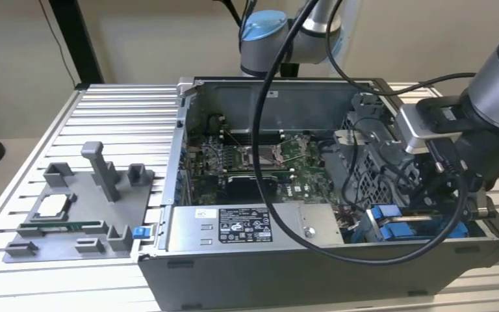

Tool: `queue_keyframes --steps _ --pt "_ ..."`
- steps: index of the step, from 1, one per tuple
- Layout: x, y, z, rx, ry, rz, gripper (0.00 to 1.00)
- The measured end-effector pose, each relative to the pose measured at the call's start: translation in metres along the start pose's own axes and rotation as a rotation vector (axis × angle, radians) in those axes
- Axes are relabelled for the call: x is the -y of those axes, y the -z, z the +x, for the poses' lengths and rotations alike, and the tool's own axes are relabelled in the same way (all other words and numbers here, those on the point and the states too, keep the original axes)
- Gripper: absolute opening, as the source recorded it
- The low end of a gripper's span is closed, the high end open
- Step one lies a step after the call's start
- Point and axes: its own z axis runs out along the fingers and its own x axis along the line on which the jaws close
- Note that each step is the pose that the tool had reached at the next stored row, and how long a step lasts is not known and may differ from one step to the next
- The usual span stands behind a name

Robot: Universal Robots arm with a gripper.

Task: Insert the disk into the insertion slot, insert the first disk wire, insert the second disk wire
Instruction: 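Insert the second disk wire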

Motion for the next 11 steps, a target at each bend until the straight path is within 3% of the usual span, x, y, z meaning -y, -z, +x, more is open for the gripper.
queue_keyframes --steps 11 --pt "0.0015 -0.0027 0.004 -0.0014 0.001 -0.0007 0.0"
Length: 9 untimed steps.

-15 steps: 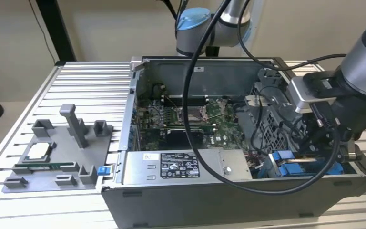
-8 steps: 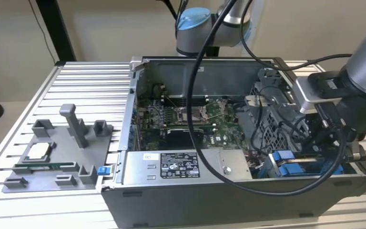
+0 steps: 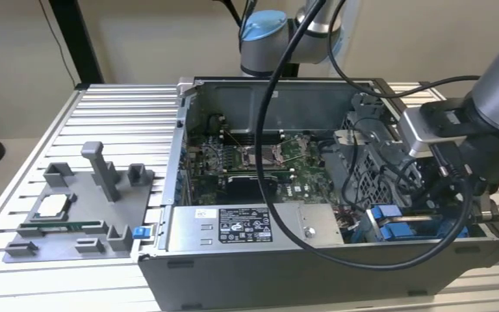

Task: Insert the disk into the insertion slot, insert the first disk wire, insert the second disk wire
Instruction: 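Insert the second disk wire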

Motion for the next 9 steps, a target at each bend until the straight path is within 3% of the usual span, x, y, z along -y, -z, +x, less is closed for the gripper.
queue_keyframes --steps 3,9 --pt "-0.0004 -0.0032 0.0001 0.0025 0.0 0.0 0.0" --pt "-0.0007 -0.006 0.0002 0.0005 0.0 0.0 0.0"
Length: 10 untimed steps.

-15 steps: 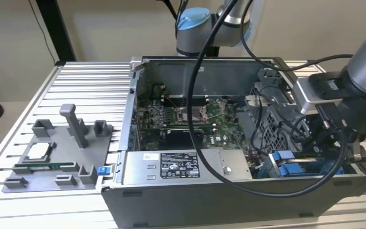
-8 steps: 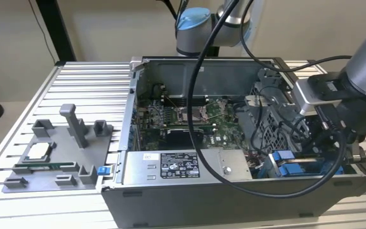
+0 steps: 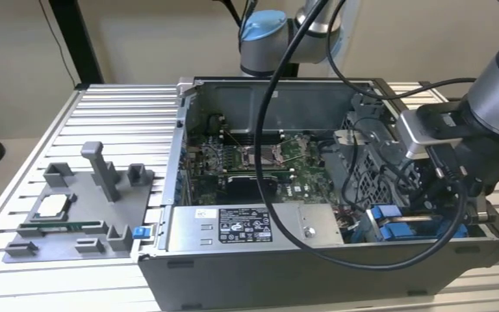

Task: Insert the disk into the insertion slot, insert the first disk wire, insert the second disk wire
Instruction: 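Insert the second disk wire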

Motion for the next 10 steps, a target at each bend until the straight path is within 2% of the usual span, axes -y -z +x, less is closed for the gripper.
queue_keyframes --steps 3,4,5,10 --pt "-0.0004 -0.0027 0.0002 0.0002 0.0 0.0 0.0" --pt "-0.0006 -0.0019 -0.0002 0.0016 -0.001 -0.0002 1.0" --pt "-0.0005 -0.0009 -0.0003 0.0063 -0.001 -0.0004 1.0" --pt "0.0016 0.0223 -0.0043 0.0043 -0.001 -0.0003 1.0"
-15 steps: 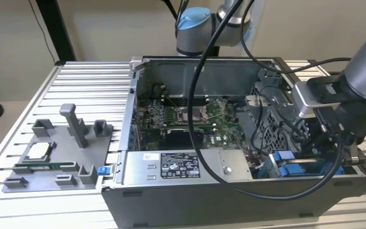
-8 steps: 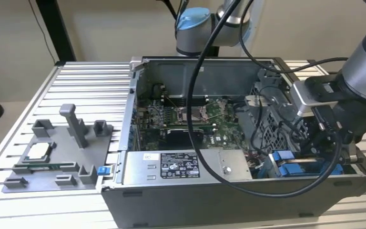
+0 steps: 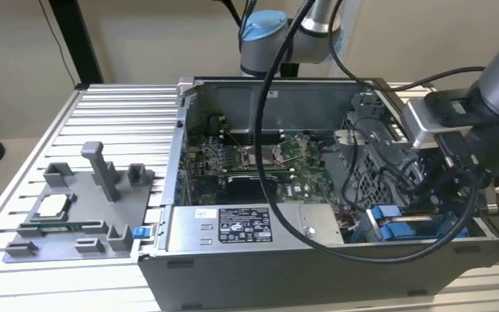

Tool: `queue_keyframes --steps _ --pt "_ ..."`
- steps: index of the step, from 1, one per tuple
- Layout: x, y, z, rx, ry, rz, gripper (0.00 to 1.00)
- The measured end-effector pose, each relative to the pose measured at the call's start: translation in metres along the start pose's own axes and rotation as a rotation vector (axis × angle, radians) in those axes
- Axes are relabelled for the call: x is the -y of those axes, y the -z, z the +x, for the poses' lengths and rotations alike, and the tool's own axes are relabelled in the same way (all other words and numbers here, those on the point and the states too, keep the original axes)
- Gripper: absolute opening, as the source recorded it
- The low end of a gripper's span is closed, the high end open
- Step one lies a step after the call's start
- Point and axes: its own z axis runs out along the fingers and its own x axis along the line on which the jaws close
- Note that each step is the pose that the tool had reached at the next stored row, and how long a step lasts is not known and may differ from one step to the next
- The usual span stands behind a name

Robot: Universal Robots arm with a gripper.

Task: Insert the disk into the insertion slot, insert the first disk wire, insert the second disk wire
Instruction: 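Insert the second disk wire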

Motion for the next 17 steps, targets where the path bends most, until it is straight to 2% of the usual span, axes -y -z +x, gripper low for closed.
queue_keyframes --steps 9,17 --pt "0.0036 0.0384 -0.0073 0.0006 0.0 0.0 1.0" --pt "0.0039 0.0408 -0.0077 0.0006 0.0 0.0 1.0"
